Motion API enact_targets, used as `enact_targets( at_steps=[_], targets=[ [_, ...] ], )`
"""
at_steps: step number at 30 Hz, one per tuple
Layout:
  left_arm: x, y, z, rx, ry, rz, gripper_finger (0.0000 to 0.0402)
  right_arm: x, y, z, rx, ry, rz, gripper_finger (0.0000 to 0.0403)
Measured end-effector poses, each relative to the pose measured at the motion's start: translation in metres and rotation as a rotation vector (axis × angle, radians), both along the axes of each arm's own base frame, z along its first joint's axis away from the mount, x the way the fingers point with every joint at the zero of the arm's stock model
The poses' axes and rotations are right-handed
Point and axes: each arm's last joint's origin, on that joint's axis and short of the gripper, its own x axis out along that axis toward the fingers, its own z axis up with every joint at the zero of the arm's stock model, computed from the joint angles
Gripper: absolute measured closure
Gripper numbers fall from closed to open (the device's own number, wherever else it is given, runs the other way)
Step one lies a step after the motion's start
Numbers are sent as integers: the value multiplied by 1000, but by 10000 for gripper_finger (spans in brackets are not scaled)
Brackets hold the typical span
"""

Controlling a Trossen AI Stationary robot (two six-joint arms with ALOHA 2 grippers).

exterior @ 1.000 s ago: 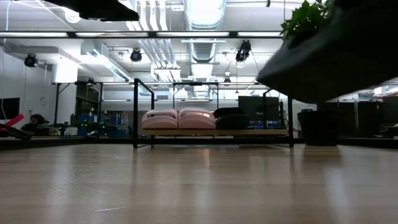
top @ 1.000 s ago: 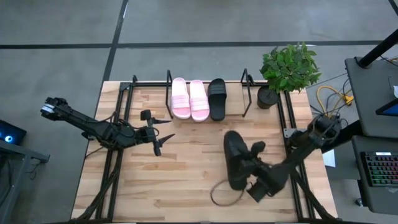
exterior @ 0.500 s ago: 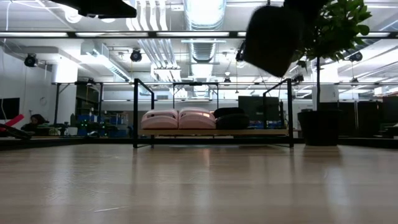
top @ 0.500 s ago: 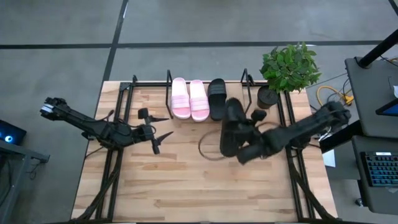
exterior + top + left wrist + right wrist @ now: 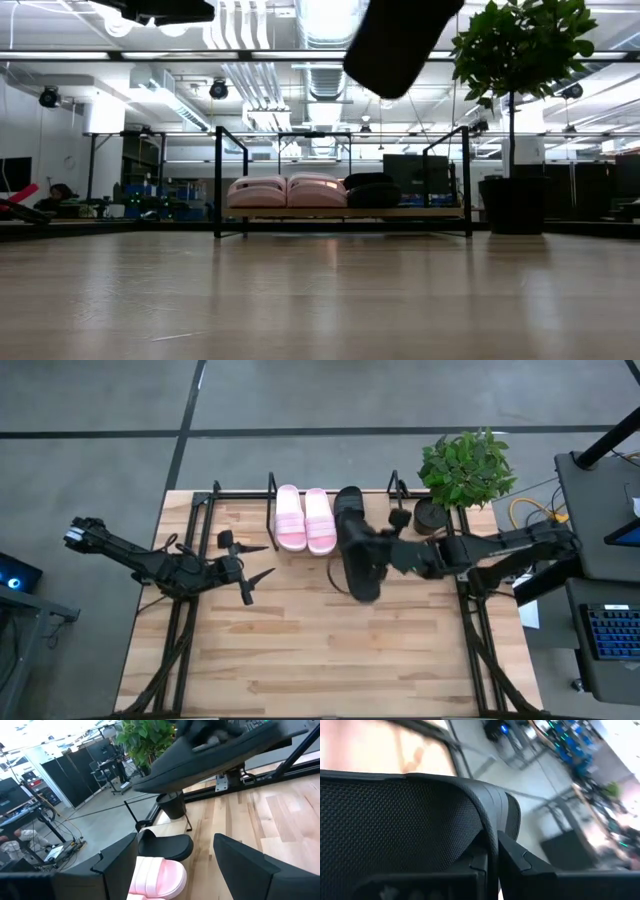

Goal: Pick and place slides into the shelf
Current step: Put the black slides on the shelf

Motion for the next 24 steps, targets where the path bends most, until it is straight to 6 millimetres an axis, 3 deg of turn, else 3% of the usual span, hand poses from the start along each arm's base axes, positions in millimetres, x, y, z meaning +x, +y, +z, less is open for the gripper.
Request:
enact_targets(
  at_steps=[5, 9, 24],
  targets=[
    [0, 0, -1, 2, 5, 0, 155, 8, -44, -18, -69, 129, -114, 390],
    [-2, 1, 2, 19, -2, -1, 155, 9, -74, -30, -80, 176, -108, 390],
    [-8, 4, 5, 29, -18, 23, 155, -7, -140, -49, -125, 286, -83, 390]
  ],
)
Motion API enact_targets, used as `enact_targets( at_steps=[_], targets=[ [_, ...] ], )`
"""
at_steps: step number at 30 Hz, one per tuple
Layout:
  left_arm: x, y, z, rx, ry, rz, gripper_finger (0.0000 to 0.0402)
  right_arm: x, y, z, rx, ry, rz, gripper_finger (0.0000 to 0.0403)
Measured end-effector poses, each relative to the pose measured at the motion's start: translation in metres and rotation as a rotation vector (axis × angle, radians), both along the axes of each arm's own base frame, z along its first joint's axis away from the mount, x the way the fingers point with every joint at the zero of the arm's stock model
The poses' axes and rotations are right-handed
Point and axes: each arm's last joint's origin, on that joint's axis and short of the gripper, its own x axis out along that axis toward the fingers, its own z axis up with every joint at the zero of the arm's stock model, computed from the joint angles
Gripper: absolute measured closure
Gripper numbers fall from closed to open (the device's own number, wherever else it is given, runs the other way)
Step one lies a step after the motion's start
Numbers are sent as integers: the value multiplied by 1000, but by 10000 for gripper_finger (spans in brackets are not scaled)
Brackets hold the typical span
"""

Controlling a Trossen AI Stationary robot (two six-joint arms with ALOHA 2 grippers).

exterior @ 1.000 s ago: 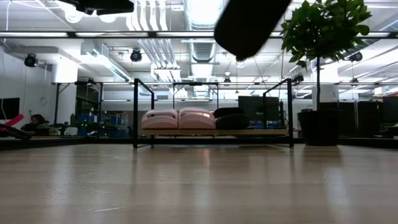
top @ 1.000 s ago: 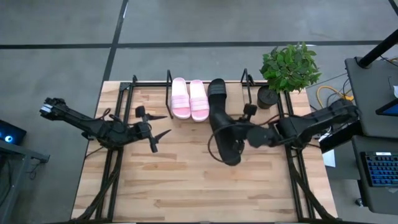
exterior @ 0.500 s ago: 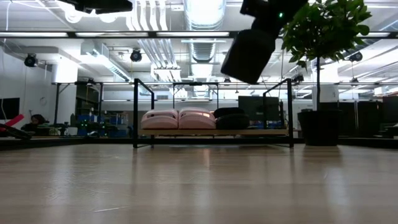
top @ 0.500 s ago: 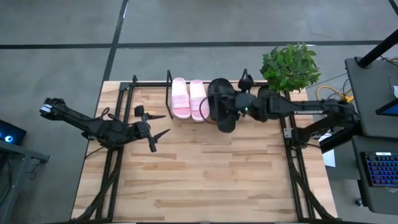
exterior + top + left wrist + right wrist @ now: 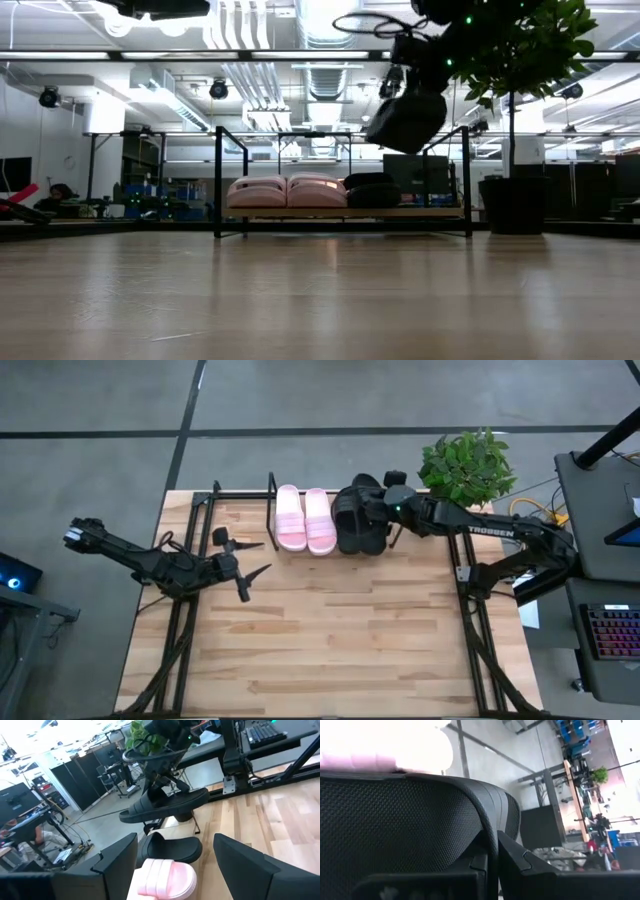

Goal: Pick and place slides into the shelf
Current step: Put the black slides on the shelf

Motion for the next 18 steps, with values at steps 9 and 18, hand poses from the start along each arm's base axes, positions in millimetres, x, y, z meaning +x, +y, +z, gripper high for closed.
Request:
enact_targets(
  at_steps=[9, 18],
  targets=[
    [0, 1, -4, 7, 12, 27, 155, -3, -12, -8, -38, 92, 5, 390],
    [0, 1, -4, 8, 13, 33, 155, 8, -29, -41, -38, 251, -54, 390]
  ],
)
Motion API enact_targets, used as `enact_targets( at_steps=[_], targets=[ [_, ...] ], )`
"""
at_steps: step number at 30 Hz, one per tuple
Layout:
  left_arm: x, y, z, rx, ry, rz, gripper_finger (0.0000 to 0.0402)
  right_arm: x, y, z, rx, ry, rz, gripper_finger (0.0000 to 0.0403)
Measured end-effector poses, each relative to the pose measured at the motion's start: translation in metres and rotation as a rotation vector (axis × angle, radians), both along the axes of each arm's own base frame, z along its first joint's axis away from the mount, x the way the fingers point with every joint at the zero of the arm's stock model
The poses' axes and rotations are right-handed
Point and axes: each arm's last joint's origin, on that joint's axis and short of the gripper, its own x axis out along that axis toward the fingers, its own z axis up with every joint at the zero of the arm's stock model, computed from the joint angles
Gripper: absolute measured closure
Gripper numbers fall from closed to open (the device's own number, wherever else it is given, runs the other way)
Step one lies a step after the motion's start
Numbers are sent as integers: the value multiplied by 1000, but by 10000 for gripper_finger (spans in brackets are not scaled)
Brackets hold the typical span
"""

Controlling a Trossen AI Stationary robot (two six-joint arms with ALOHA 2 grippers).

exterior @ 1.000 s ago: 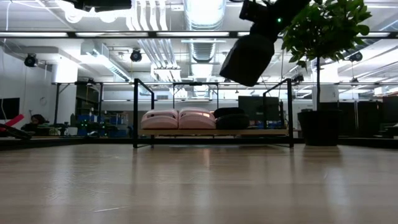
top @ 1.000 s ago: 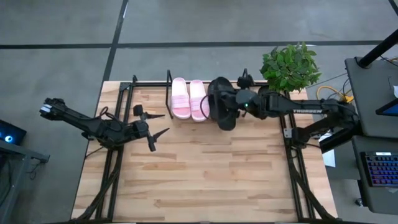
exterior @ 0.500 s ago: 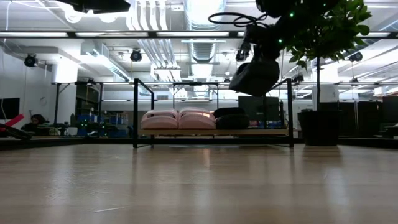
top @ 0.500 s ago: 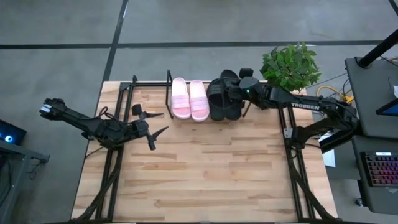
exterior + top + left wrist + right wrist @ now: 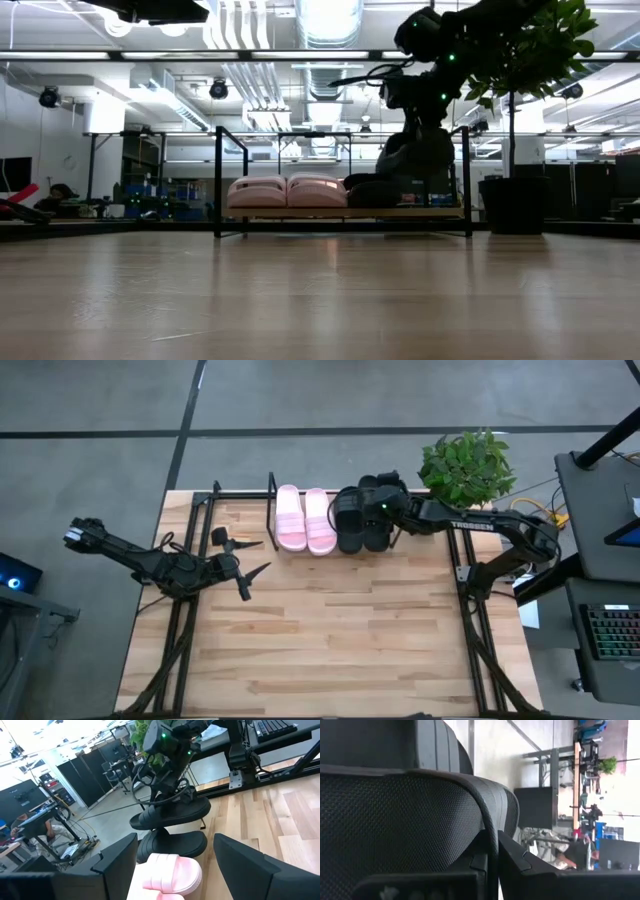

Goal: Pick and place slides into the shelf
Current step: Put the black slides on the shelf

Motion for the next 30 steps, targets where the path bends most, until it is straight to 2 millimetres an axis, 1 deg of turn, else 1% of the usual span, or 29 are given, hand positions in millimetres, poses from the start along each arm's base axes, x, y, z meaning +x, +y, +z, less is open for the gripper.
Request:
enact_targets(
  at_steps=[5, 14, 20, 30],
  targets=[
    [0, 0, 0, 0, 0, 1, 155, 0, -2, -1, -14, 8, -17, 390],
    [0, 0, 0, 1, 2, 1, 155, -7, 1, 15, -59, -20, -42, 390],
    [0, 0, 0, 1, 2, 1, 155, -11, 2, 9, -41, 55, -50, 390],
    [0, 0, -1, 1, 3, 1, 155, -12, 2, 6, -40, 67, -52, 390]
  ],
)
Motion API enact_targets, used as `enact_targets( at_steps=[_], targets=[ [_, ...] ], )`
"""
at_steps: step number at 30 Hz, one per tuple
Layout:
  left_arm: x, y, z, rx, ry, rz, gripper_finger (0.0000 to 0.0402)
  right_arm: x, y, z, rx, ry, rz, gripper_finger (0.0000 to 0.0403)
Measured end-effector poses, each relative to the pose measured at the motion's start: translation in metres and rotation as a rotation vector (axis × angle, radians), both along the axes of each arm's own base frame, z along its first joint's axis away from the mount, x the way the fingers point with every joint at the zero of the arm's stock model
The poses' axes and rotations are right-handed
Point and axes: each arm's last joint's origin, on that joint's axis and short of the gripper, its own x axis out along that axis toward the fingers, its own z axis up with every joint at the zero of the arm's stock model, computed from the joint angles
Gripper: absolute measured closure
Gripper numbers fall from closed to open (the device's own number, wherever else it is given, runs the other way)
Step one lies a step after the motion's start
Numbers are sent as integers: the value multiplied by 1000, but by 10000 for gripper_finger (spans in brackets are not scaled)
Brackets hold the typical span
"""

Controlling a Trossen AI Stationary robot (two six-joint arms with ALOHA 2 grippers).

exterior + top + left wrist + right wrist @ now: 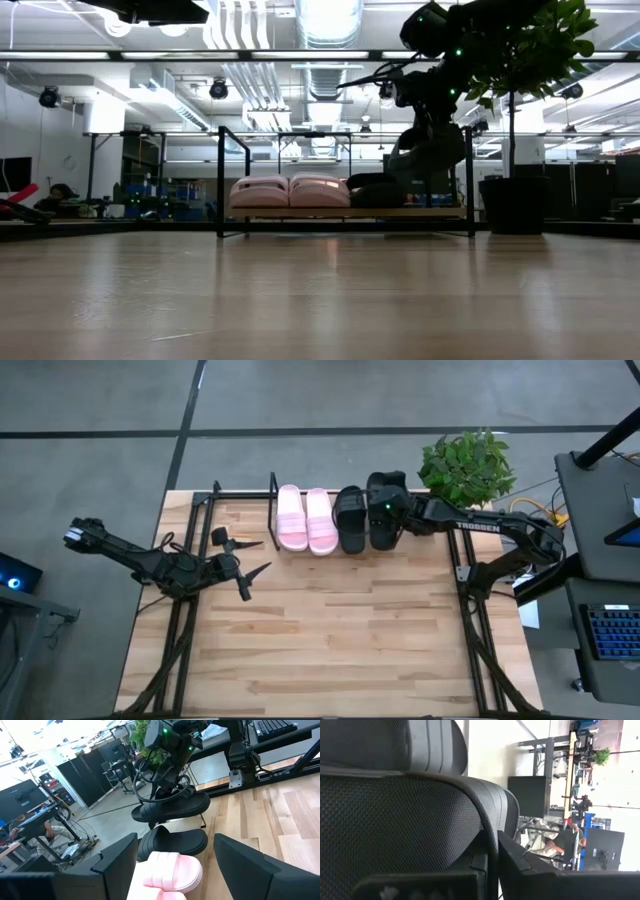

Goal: Pick and place slides into the shelf
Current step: Put the black slides on the shelf

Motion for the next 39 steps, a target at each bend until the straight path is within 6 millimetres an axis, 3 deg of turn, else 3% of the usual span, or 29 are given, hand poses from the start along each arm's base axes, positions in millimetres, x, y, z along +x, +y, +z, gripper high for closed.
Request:
enact_targets(
  at_steps=[10, 22, 35, 39],
  targets=[
    [0, 0, 0, 0, 1, 0, 155, -3, 1, -15, 20, 39, -3, 390],
    [0, 0, -1, 1, 3, 0, 155, 15, -13, -53, 56, 138, -6, 390],
    [0, 0, -1, 1, 4, 0, 155, 10, -23, -53, 141, 48, -22, 390],
    [0, 0, -1, 1, 3, 0, 155, 10, -23, -53, 149, 42, -15, 370]
  ],
)
